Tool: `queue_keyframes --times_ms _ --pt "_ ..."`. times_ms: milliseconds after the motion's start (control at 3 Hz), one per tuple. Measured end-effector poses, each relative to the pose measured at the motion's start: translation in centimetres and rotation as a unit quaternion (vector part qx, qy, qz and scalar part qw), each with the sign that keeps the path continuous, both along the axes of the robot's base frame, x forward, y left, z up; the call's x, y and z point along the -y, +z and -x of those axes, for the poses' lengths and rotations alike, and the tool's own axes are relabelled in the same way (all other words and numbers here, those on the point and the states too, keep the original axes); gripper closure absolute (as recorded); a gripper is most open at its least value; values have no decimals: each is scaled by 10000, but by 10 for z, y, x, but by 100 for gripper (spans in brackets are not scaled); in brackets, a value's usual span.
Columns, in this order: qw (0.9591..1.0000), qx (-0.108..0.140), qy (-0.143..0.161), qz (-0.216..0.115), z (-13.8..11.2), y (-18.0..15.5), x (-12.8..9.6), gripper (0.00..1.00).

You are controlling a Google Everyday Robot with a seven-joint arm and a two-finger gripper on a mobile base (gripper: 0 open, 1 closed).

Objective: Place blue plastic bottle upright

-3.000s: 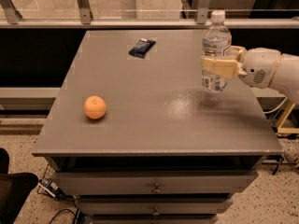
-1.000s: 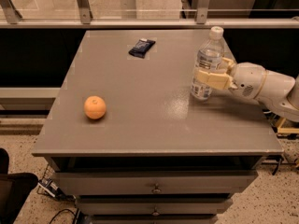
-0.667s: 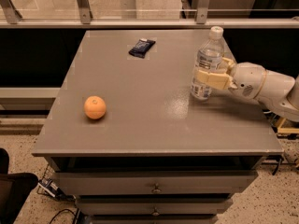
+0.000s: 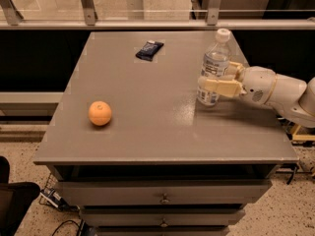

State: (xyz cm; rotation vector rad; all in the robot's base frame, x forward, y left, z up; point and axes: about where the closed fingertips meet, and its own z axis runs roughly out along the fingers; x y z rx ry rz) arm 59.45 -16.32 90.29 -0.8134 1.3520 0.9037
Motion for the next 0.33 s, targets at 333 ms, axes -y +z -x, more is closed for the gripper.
queue_keyframes --times_ms 333 --pt "10000 3 20 0 0 1 -2 0"
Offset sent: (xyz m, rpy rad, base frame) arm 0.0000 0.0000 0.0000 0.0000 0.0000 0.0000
